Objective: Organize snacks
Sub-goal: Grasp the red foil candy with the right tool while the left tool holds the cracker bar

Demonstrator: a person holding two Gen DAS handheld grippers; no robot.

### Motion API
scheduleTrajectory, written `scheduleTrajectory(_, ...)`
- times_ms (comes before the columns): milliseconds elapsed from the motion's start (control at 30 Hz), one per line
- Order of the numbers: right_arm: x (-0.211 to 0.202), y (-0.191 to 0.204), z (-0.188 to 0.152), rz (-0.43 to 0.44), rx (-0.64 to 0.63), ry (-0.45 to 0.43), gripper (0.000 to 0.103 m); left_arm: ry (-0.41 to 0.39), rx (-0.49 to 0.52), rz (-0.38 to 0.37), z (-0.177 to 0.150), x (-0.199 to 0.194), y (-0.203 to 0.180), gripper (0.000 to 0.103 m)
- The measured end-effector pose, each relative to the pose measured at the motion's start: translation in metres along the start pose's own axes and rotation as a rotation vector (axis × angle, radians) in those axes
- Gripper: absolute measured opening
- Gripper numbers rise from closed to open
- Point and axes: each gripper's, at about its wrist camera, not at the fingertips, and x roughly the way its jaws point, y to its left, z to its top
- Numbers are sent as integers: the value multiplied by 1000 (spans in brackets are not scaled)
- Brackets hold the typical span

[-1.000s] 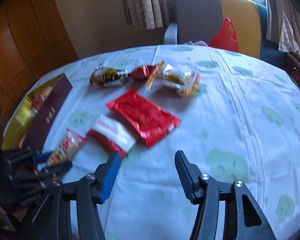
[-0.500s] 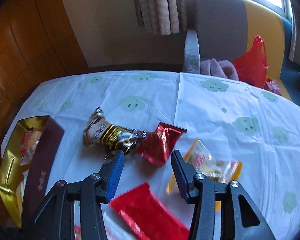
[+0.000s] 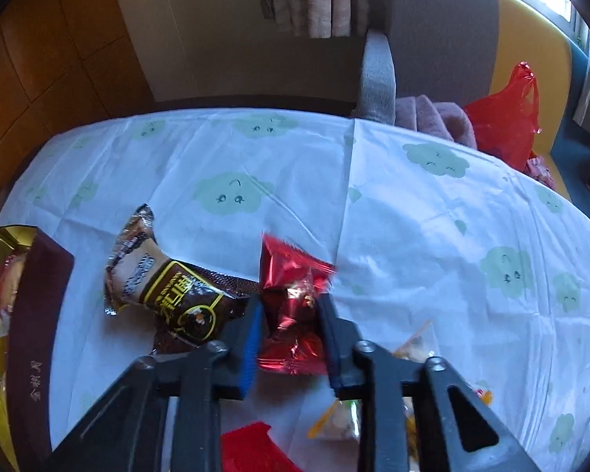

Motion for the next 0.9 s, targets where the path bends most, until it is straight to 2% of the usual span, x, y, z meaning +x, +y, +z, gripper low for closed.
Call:
scheduleTrajectory(167,-43,6,-16,44,-37,-69,22,-1,-15,1,0,1,0,29)
scheduleTrajectory(367,-90,9,-62,56,-56,-108,22,-1,-26,0,0,2,1,29)
scheduleTrajectory(500,-116,-1,-105,26,-23,-111,22,1,-35,1,0,3,1,29)
scheduleTrajectory(733,-127,-24,-176,-86,53,-78,22,7,-30,24,2,3,-2,28)
scheduleTrajectory(833,-123,-27,-196,-108,78,-70,22,17,-39,49,3,1,-2,28)
scheduleTrajectory(900,-125,-26,-203,-123,74,-96,22,10,-42,53,3,-4,-2,28)
